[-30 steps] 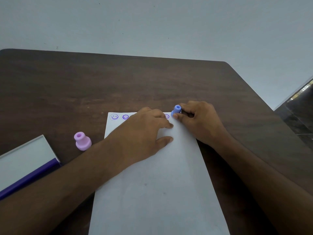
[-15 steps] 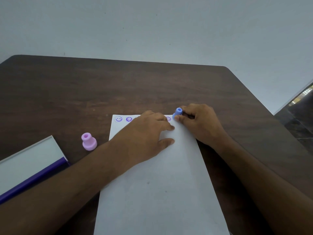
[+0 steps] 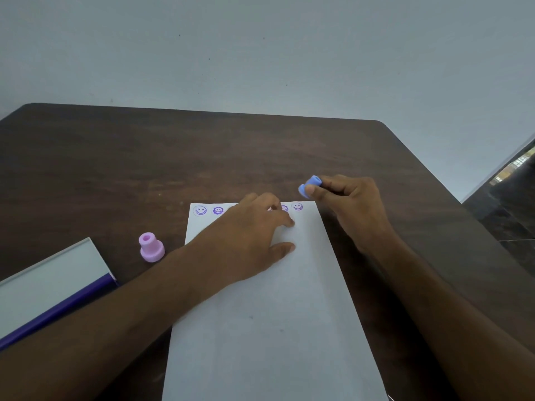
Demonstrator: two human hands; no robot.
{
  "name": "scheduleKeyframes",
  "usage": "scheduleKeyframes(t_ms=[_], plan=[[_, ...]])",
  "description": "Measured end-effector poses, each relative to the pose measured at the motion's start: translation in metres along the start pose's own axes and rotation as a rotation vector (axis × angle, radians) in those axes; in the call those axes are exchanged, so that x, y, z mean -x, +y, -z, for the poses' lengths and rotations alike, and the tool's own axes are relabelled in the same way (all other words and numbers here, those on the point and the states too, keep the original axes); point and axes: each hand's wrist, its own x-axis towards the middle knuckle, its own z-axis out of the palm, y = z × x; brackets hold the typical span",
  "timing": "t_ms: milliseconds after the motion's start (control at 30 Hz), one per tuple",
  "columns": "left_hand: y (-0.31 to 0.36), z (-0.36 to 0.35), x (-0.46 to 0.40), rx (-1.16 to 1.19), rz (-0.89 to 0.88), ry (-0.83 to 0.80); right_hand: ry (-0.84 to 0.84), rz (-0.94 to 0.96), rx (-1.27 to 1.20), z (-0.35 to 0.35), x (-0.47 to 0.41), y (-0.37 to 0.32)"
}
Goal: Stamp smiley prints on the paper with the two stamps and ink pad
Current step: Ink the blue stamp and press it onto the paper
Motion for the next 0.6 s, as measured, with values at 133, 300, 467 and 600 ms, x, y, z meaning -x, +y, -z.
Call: scheduleKeyframes(t_ms=[133, 300, 467, 600], plan=[[0.0, 0.002, -0.002, -0.021, -0.006, 0.014, -0.006, -0.003, 0.025, -0.001, 0.0, 0.001], [-0.001, 0.008, -0.002, 0.011, -0.03, 0.099, -0.006, -0.019, -0.014, 0.0, 0.003, 0.002], [-0.001, 0.027, 0.013, 0.037, -0.007, 0.22, -0.017, -0.066, -0.126, -0.001, 0.005, -0.008], [-0.005, 0.045, 0.045, 0.062, 0.082, 0.313, -0.137, -0.053, -0.175, -0.01, 0.012, -0.032]])
